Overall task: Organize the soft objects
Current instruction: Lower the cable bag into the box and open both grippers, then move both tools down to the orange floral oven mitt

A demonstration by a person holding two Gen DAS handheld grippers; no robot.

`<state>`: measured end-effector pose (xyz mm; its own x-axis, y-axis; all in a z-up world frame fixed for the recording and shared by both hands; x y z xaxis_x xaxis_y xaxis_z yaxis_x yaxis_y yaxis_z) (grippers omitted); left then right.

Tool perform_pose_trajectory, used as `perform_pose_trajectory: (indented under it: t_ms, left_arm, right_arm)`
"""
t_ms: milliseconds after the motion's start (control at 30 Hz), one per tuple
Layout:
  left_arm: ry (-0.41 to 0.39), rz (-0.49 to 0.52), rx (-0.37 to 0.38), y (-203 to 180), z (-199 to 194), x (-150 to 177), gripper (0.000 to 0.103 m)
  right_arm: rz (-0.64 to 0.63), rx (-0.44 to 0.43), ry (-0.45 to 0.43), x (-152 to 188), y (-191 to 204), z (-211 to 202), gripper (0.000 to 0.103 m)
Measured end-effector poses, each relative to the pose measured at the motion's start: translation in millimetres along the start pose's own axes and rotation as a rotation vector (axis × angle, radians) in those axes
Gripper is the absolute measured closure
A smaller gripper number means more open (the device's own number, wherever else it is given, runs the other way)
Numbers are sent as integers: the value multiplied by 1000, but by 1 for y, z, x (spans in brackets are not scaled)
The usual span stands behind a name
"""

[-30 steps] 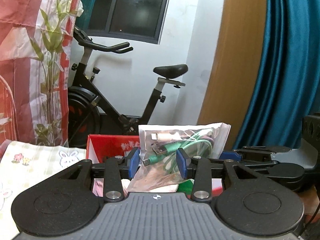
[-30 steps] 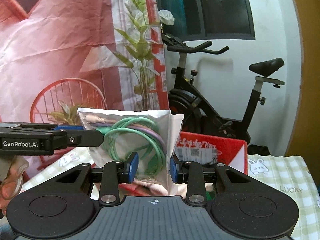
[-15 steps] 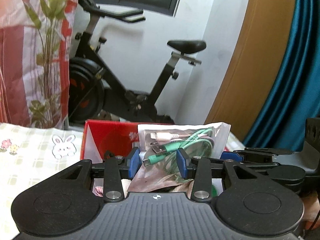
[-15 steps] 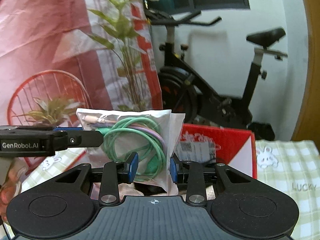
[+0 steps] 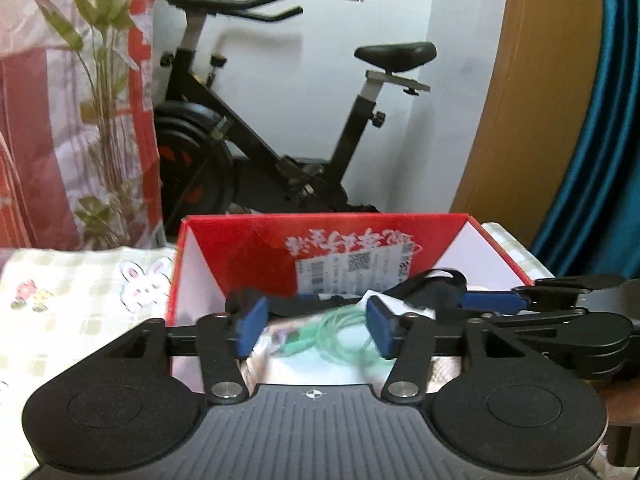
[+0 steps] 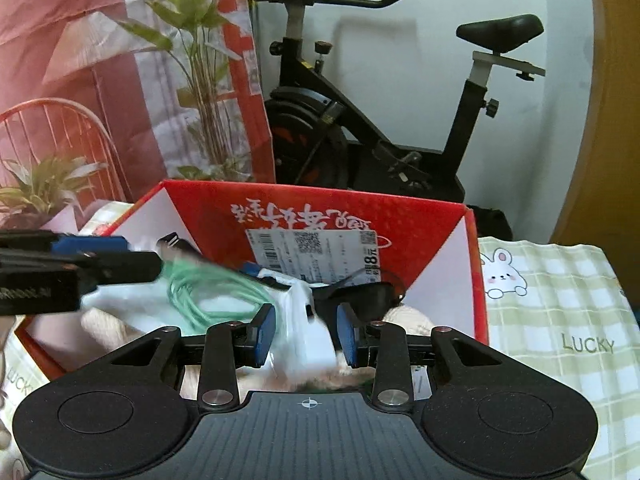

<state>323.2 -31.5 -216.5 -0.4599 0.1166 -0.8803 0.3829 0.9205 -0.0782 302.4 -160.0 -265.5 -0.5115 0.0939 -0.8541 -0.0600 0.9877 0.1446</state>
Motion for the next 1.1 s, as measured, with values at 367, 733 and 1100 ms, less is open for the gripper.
perform_pose_trajectory:
  t_ms: [367, 733, 1100]
  left_arm:
    - [-32, 49, -16, -14, -48, -7, 17]
    - [-37, 58, -41, -22, -109, 4, 0]
    - [-13, 0, -43, -23, -161, 52, 0]
  right_arm:
    - [-47, -25, -52, -2, 12, -43, 53]
    - [-68, -58, -133, -1, 31, -108, 1]
    - [-62, -58, -199, 32, 41, -163, 0]
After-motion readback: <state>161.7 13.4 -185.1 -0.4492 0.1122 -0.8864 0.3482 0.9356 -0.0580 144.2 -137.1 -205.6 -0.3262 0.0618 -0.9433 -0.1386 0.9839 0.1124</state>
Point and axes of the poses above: each gripper's, at about its wrist camera, not at the fingertips, and z roughly the way its jaws point, y to its left, x to its underside, the point moved 4 cm from there along z, roughly the way its jaws point, and after that the axes turned 8 degrees about -y, right-handed, at the moved point
